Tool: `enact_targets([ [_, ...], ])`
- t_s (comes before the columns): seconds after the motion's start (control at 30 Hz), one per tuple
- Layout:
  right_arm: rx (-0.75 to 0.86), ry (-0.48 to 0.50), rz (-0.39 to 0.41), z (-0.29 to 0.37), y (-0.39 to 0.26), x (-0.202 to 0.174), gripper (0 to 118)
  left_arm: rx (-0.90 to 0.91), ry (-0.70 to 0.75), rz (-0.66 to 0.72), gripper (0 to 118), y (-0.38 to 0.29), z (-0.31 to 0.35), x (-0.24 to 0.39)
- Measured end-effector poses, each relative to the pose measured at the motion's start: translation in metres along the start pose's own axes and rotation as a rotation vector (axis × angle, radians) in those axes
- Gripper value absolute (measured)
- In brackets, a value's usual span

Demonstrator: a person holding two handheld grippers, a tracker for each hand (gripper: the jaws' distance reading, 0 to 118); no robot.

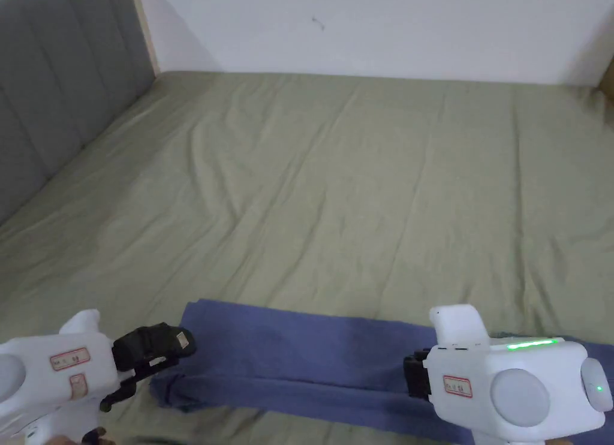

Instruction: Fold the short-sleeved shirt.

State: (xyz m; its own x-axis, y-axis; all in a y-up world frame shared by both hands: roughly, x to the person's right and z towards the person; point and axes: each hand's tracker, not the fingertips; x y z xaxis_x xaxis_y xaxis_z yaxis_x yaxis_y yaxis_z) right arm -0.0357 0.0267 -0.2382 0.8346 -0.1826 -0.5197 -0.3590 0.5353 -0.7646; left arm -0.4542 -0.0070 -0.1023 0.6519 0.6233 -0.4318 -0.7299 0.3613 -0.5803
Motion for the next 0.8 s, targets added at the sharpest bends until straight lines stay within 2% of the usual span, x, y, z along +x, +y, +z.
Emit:
enact_targets([
  [0.17,-0.055,0.010,0.004,-0.011,-0.007,-0.002,0,-0.108,-0.130,0.163,113,-0.009,-0.038,-0.020],
  [0.23,-0.065,-0.001,0.012,-0.013,-0.009,-0.003,0,-0.079,-0.103,0.157,113,-0.010,-0.045,-0.024],
  [0.27,-0.068,-0.002,0.013,-0.014,-0.010,-0.004,0,-0.071,-0.119,0.189,112,-0.007,-0.042,-0.027],
  [0.3,-0.071,0.000,0.011,-0.014,-0.010,-0.003,0,-0.052,-0.121,0.222,103,-0.006,-0.038,-0.029],
  [0.33,-0.074,0.003,0.003,-0.014,-0.011,-0.002,0,-0.033,-0.097,0.234,50,-0.002,-0.032,-0.021],
  [0.37,-0.076,0.011,-0.006,-0.014,-0.011,-0.002,0,-0.024,0.024,0.160,6,0.000,-0.031,-0.019],
  [0.4,-0.078,0.017,-0.016,-0.014,-0.011,-0.002,0,-0.023,0.064,0.142,5,-0.001,-0.035,-0.022],
  [0.43,-0.078,0.024,-0.029,-0.014,-0.011,-0.001,0,-0.076,-0.041,0.204,5,-0.002,-0.041,-0.022],
  [0.47,-0.076,0.028,-0.034,-0.013,-0.011,-0.001,0,-0.067,-0.041,0.224,5,-0.002,-0.038,-0.018],
  [0.63,-0.054,0.033,-0.061,-0.003,-0.012,0.010,0,-0.058,-0.012,0.159,5,0.006,-0.027,-0.001],
  [0.7,-0.049,0.028,-0.078,0.001,-0.013,0.016,0,-0.052,-0.030,0.164,5,0.007,-0.019,0.015],
  [0.8,-0.032,0.015,-0.114,0.006,-0.015,0.028,0,-0.013,-0.079,0.074,5,0.014,-0.009,0.050],
])
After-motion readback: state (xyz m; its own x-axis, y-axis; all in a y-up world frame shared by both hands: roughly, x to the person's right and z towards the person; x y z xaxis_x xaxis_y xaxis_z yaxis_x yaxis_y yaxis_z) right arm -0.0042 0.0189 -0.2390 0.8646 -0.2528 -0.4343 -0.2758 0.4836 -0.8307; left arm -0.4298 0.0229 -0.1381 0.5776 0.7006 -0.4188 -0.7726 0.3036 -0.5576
